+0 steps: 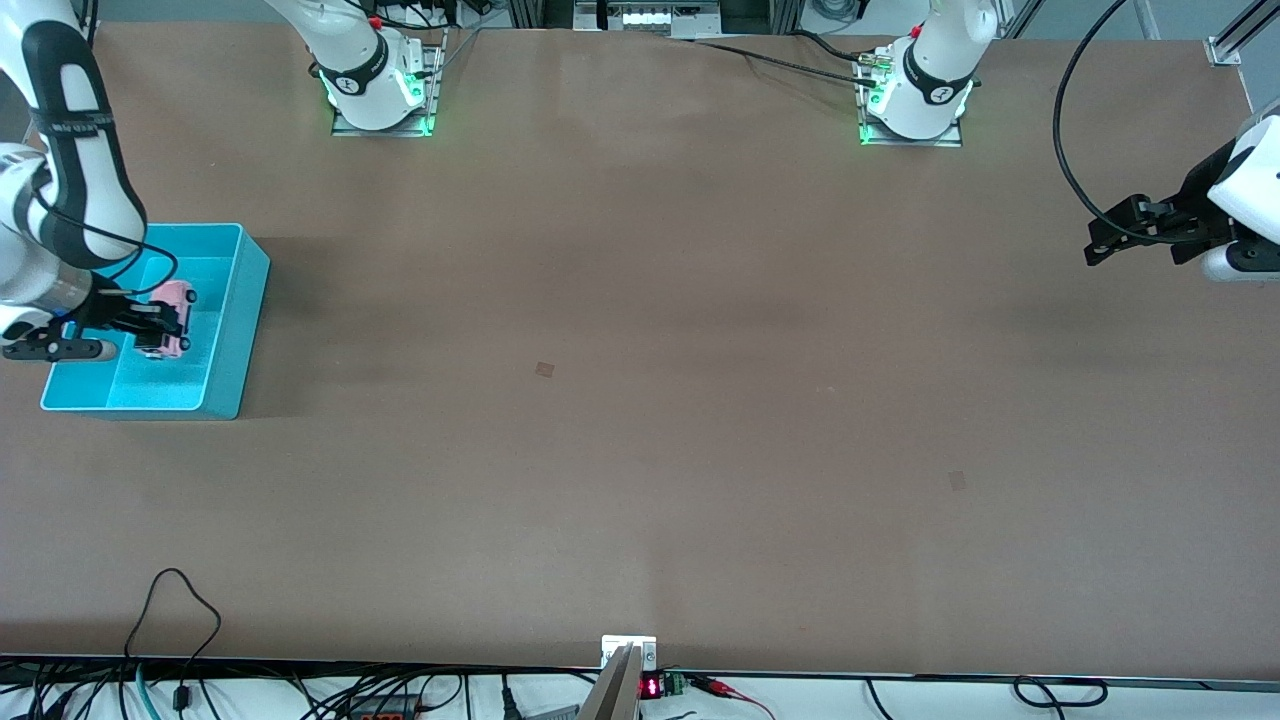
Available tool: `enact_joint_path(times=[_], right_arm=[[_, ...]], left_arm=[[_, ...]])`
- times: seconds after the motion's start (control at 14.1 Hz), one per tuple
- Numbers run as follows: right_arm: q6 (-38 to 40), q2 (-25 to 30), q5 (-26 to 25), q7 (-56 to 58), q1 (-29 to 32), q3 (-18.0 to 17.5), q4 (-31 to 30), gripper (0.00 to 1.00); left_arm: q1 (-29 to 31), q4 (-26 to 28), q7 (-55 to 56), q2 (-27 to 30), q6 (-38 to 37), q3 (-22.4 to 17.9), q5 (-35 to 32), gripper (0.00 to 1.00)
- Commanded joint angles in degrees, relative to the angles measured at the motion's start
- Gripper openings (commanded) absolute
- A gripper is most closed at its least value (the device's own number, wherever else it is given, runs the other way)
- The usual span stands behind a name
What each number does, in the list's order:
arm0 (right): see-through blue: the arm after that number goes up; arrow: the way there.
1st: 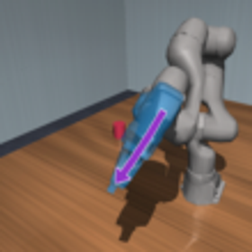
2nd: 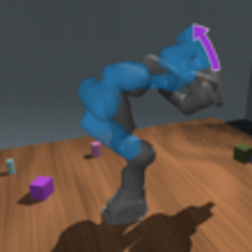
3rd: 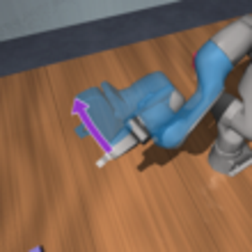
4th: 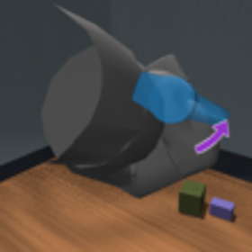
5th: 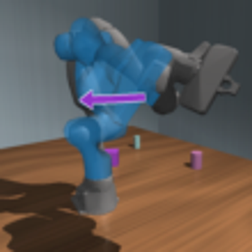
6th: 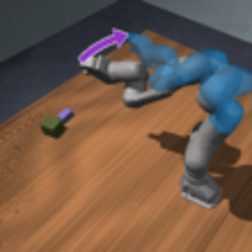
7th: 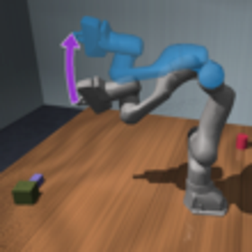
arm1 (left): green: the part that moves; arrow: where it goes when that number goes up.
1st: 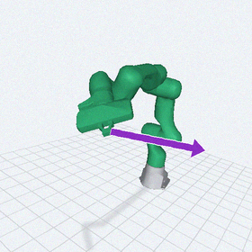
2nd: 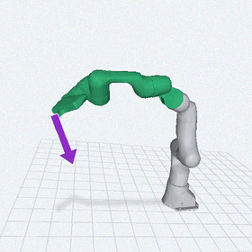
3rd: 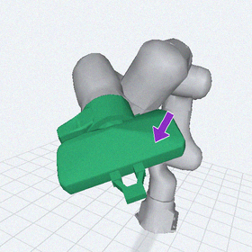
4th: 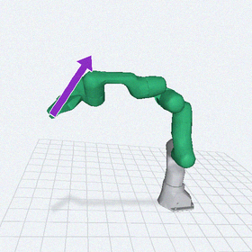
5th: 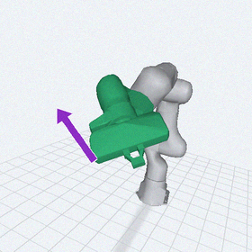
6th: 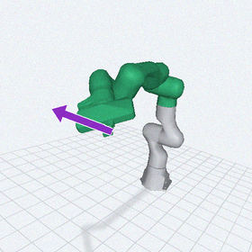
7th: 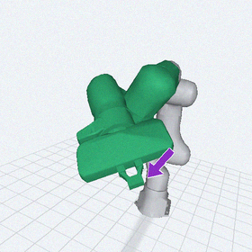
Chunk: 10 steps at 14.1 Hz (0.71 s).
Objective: Wind and store pink jeep toy
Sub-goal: 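Carry the jeep with the right gripper and lower it into the bin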
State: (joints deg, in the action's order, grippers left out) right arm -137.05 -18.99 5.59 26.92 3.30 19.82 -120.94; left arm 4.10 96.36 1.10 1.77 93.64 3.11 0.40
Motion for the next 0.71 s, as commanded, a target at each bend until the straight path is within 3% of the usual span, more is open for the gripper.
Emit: enact_joint_path(times=[0.0, 0.28, 0.35, 0.43, 0.5, 0.57, 0.64], right_arm=[[-4.4, -1.5, 1.3, -0.8, 0.5, -0.1, -2.2, 0.00], [-7.5, -4.8, 1.2, -0.1, 0.4, -0.2, -2.1, 0.04], [-7.5, -4.9, 1.2, -0.1, 0.4, -0.2, -2.1, 0.14], [-7.5, -5.0, 1.2, 0.0, 0.4, -0.2, -2.1, 0.18], [-7.5, -5.0, 1.2, 0.0, 0.5, -0.2, -2.1, 0.36], [-7.5, -5.0, 1.2, 0.1, 0.5, -0.2, -2.1, 0.42], [-7.5, -5.0, 1.2, 0.1, 0.5, -0.2, -2.1, 0.57]], left_arm=[[0.2, -0.2, 0.6, 0.1, -0.3, -0.3, -0.3, 1.00], [0.2, -0.2, 0.5, -0.1, -0.2, -0.6, -0.3, 1.00], [0.2, -0.2, 0.5, 0.0, -0.5, -0.5, -0.2, 1.00], [0.2, -0.3, -0.2, 0.0, -0.5, -0.4, -0.3, 1.00], [0.2, -0.5, -0.3, 0.0, -0.4, -0.2, -0.8, 1.00], [0.2, -0.5, -0.3, 0.0, -0.5, -0.6, -0.8, 1.00], [0.3, -0.4, -0.3, -0.1, -0.4, -0.7, -0.3, 1.00]])
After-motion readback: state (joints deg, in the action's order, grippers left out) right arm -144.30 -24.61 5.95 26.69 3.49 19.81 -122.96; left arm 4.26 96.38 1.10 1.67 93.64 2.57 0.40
